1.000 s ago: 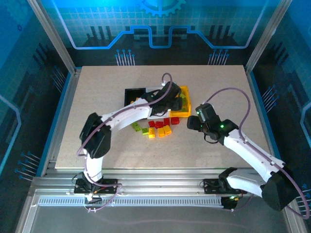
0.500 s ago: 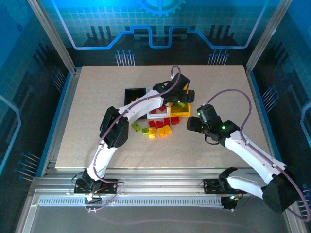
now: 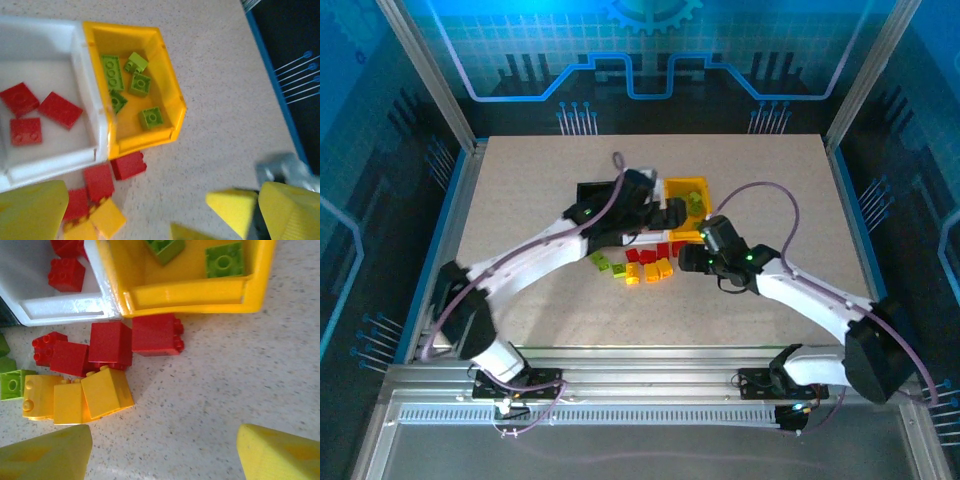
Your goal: Sort the legos into containers by color
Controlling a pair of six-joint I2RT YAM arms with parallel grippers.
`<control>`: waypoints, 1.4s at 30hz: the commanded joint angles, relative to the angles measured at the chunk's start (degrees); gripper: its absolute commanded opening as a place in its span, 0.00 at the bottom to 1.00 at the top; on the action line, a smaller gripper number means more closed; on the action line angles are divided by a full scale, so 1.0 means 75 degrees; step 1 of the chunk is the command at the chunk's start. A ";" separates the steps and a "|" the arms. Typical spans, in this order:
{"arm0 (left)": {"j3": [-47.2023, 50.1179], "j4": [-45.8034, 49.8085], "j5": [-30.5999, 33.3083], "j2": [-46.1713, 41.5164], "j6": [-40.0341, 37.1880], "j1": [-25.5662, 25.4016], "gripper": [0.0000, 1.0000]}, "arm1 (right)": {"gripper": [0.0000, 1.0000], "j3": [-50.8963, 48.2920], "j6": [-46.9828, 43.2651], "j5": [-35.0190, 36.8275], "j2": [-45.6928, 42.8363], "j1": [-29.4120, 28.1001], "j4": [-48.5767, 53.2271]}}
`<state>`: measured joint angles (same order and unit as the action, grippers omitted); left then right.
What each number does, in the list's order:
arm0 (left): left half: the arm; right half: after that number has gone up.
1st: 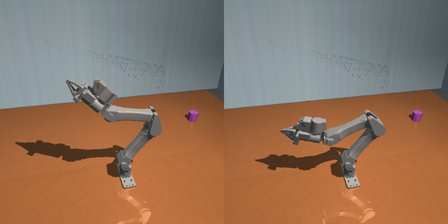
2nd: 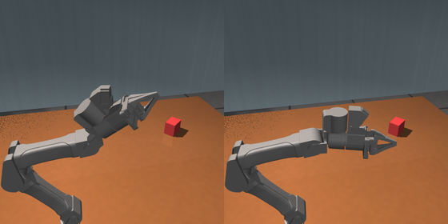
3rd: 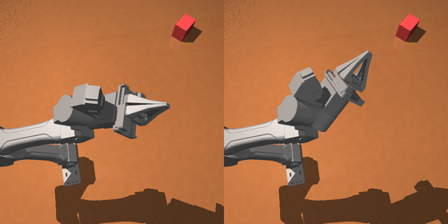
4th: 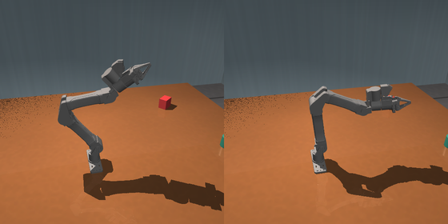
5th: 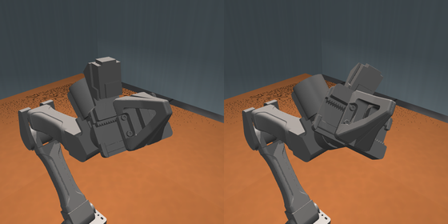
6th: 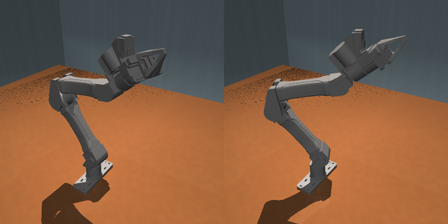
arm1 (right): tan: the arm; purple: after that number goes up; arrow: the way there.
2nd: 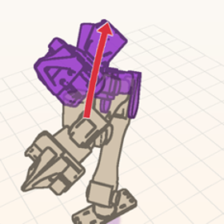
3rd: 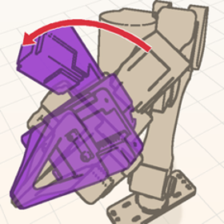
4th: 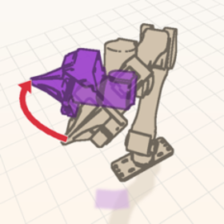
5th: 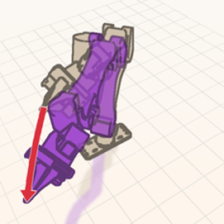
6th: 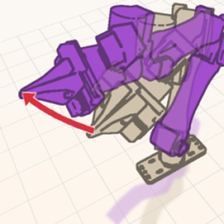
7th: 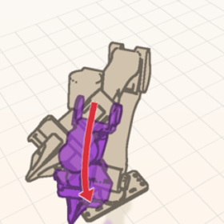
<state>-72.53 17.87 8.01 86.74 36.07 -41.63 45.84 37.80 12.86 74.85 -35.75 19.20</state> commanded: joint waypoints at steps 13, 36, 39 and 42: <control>0.4330 -0.0030 0.0285 -0.3915 0.1180 -0.0012 0.99 | 0.73 0.1241 -0.0049 0.0859 0.2533 -0.0097 -0.1105; 0.4814 0.0529 0.0580 -0.4862 0.1186 0.0001 0.99 | 0.73 0.1237 0.0584 0.1740 0.2818 0.0195 -0.0154; 0.4841 0.0549 0.0607 -0.4860 0.1178 -0.0001 0.99 | 0.75 0.1443 0.0286 0.1501 0.3057 0.0298 -0.0247; 0.4859 0.0574 0.0612 -0.4860 0.1190 0.0016 0.99 | 0.74 0.1634 0.0100 0.1317 0.3383 0.0412 -0.0299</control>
<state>-36.69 20.75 11.31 50.98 44.80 -41.63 55.79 40.69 23.64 97.80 -33.78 18.35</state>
